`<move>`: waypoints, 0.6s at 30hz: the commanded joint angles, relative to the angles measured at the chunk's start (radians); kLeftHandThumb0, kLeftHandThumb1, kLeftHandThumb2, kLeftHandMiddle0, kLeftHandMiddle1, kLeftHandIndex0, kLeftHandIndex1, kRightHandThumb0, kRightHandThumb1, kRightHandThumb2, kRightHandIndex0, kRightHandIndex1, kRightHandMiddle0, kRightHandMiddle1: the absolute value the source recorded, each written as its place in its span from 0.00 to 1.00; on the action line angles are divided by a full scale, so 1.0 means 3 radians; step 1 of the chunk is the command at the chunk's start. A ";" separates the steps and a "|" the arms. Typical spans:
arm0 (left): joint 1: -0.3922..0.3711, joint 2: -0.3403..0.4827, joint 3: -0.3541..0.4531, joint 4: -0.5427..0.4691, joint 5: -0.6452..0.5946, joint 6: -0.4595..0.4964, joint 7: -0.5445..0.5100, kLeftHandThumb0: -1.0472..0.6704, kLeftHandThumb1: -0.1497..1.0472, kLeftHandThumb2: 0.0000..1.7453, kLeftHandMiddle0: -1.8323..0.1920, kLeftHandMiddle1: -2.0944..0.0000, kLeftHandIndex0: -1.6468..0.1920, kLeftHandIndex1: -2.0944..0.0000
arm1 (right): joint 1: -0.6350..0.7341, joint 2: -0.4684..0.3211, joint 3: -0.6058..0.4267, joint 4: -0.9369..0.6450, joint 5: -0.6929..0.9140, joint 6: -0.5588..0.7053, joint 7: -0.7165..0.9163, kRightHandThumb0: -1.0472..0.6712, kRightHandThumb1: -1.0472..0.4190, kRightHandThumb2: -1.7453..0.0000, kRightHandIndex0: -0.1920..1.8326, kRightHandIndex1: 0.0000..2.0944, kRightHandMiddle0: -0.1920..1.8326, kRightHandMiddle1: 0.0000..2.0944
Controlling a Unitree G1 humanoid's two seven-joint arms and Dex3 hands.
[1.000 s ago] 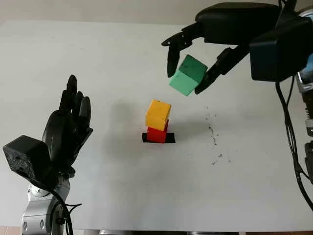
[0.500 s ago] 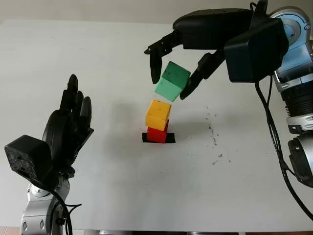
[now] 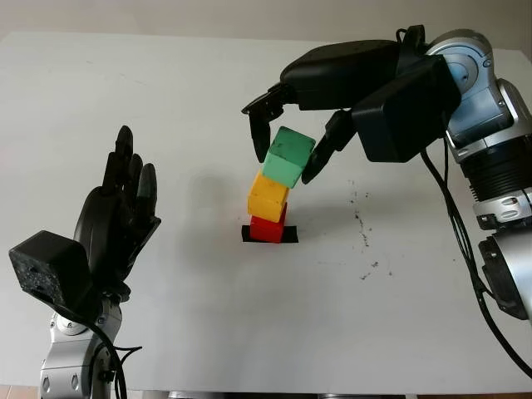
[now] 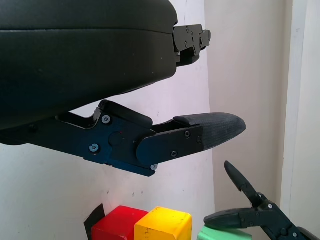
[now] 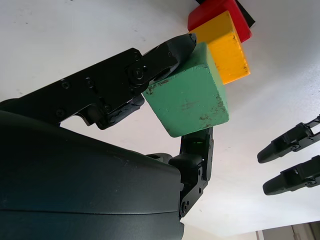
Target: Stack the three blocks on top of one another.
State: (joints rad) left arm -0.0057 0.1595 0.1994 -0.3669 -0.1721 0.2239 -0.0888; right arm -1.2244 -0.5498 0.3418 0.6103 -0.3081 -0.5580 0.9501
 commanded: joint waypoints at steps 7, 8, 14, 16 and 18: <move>0.0047 -0.0012 -0.0024 -0.0046 0.0036 -0.0017 0.0033 0.22 1.00 0.34 0.98 0.97 0.97 0.97 | -0.0105 0.0064 0.0052 0.0082 -0.0072 -0.0108 -0.0037 0.36 0.08 0.97 0.24 0.02 0.30 0.70; 0.0053 -0.0016 -0.0028 -0.0052 0.0041 -0.0016 0.0040 0.22 1.00 0.34 0.98 0.97 0.97 0.97 | -0.0094 0.0073 0.0051 0.0079 -0.0064 -0.0079 -0.0026 0.36 0.08 0.97 0.24 0.02 0.30 0.70; 0.0080 -0.0016 -0.0035 -0.0043 0.0043 -0.0043 0.0037 0.21 1.00 0.33 0.98 0.97 0.96 0.97 | -0.0043 0.0117 0.0050 0.0070 -0.0062 -0.0051 -0.0052 0.36 0.07 0.97 0.24 0.02 0.30 0.70; 0.0082 -0.0013 -0.0036 -0.0041 0.0043 -0.0048 0.0034 0.21 1.00 0.33 0.98 0.97 0.97 0.97 | -0.0040 0.0121 0.0047 0.0070 -0.0062 -0.0051 -0.0059 0.36 0.08 0.97 0.24 0.02 0.30 0.70; 0.0084 -0.0019 -0.0033 -0.0038 0.0037 -0.0049 0.0038 0.21 1.00 0.33 0.98 0.97 0.97 0.97 | -0.0048 0.0128 0.0036 0.0072 -0.0041 -0.0037 -0.0051 0.36 0.08 0.97 0.24 0.02 0.30 0.70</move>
State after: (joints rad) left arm 0.0044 0.1549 0.1934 -0.3670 -0.1676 0.2197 -0.0783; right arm -1.2261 -0.5176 0.3577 0.6296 -0.3297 -0.5720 0.9385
